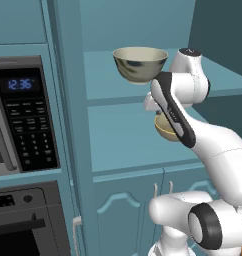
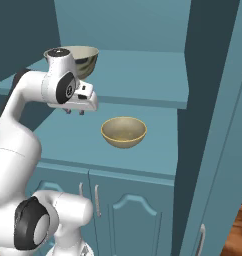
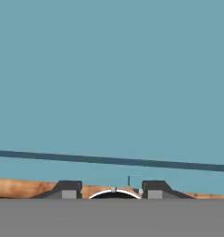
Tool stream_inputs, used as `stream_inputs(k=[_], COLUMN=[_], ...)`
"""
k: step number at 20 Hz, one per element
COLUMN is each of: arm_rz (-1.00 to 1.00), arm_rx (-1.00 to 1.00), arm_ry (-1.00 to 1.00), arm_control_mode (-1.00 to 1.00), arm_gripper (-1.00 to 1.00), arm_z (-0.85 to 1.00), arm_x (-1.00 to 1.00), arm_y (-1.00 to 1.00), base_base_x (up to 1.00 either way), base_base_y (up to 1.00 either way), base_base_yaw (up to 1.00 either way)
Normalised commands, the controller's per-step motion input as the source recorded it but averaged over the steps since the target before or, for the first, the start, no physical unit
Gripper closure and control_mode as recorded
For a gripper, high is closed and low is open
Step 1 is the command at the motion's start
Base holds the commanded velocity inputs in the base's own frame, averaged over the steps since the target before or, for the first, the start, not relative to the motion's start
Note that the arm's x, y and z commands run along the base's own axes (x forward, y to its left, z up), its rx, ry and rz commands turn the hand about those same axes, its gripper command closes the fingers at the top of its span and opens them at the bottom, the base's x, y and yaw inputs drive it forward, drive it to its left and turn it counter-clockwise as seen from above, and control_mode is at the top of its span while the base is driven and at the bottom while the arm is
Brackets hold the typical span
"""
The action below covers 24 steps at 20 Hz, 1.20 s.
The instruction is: Pick up the bowls from the cabinet and place each bowl in front of a stool on the dining counter.
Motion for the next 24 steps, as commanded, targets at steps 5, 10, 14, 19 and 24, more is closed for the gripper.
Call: stream_inputs(k=[5,10,14,19,24], arm_rz=[0.0,0.0,0.0,0.0,0.0], arm_rx=[0.0,0.0,0.0,0.0,0.0], arm_ry=[-0.02,-0.06,-0.09,-0.06,-0.01], arm_control_mode=[-1.0,-1.0,-1.0,-1.0,-1.0], arm_gripper=[-1.0,-1.0,-1.0,-1.0,-1.0], arm_z=[0.0,0.0,0.14,0.1,0.0], arm_x=[-0.08,-0.1,-0.18,-0.35,-0.47], arm_y=[0.0,0.0,0.0,0.0,0.0], base_base_x=[0.0,0.0,0.0,0.0,0.0], base_base_y=[0.0,0.0,0.0,0.0,0.0], base_base_yaw=[0.0,0.0,0.0,0.0,0.0])
